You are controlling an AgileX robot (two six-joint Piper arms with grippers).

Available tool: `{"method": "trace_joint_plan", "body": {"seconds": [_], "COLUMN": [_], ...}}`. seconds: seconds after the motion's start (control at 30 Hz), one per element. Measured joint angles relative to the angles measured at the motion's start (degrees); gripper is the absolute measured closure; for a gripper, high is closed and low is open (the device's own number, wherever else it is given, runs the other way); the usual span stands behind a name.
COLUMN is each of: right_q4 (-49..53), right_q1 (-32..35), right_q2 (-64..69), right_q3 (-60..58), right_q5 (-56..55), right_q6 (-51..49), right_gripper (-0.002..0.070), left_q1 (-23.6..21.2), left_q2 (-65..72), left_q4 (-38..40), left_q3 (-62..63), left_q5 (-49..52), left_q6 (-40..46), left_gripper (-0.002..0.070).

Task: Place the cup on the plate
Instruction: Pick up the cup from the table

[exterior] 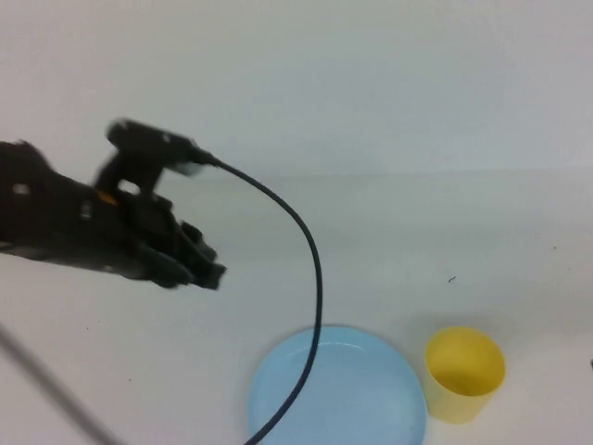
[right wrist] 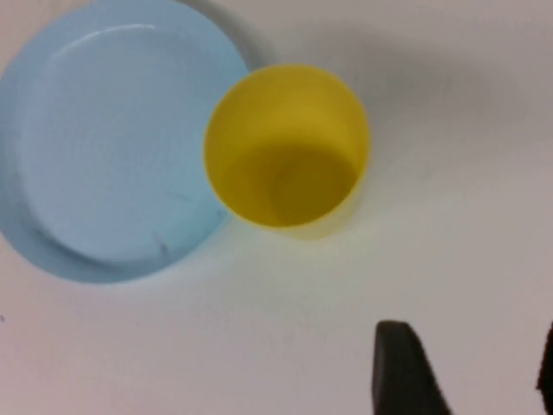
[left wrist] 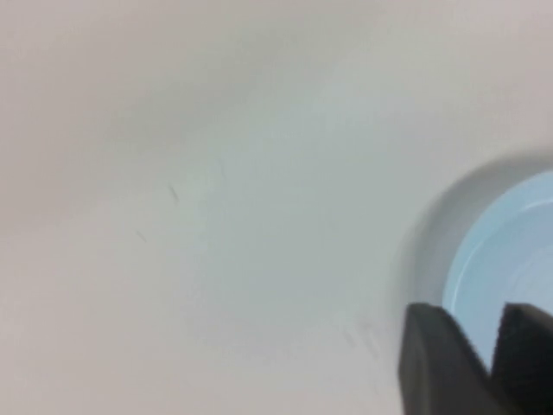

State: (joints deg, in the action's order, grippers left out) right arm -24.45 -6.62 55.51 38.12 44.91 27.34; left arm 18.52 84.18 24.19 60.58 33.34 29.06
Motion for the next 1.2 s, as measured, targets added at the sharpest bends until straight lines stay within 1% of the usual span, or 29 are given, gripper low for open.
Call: {"method": "trace_joint_plan", "body": {"seconds": [0.03,0.07,0.27,0.4,0.53,0.63,0.87,1.03,1.1,1.2], "right_q4": [-1.0,-1.9,-3.3,-2.7,-0.4,1.0,6.4,7.3,7.3,7.2], "right_q1": [-0.3,-0.7,-4.0,-7.7,-11.0,-11.9,-12.5,-12.5,-12.5,-12.5], "right_q2": [1.8,3.6,14.6,22.2,28.7,32.4,36.3,37.4,38.4,40.7], "right_q3": [1.2,2.5,13.0,18.6,20.6,20.8,20.8,20.8,20.8,20.9], "right_q5": [0.2,0.4,0.4,1.1,2.1,2.1,-0.9,-2.6,-2.9,-2.9], "right_q6": [0.5,0.8,1.3,1.3,1.3,1.3,1.3,1.3,1.3,1.3], "right_gripper": [0.0332,0.0332,0.0331,0.0331,0.0331,0.0330,0.0330,0.0335,0.0345,0.0389], "left_q1": [0.0,0.0,0.0,0.0,0.0,0.0,0.0,0.0,0.0,0.0], "left_q2": [-3.3,-5.9,-22.9,-34.0,-45.3,-52.3,-56.5,-56.5,-56.7,-58.4], "left_q4": [-1.3,-2.0,-2.9,-4.6,-5.6,-7.8,-9.2,-11.4,-11.6,-12.8], "left_q3": [0.0,0.0,-0.7,-5.6,-10.5,-10.8,-10.8,-10.8,-10.9,-11.3], "left_q5": [0.3,0.4,3.1,3.4,1.4,2.0,7.2,8.8,8.1,5.0], "left_q6": [0.0,-0.4,-1.4,-1.4,-1.4,-2.6,-4.1,-4.2,-3.0,0.4], "left_gripper": [0.0662,0.0672,0.0673,0.0673,0.0673,0.0673,0.0673,0.0673,0.0673,0.0673]}}
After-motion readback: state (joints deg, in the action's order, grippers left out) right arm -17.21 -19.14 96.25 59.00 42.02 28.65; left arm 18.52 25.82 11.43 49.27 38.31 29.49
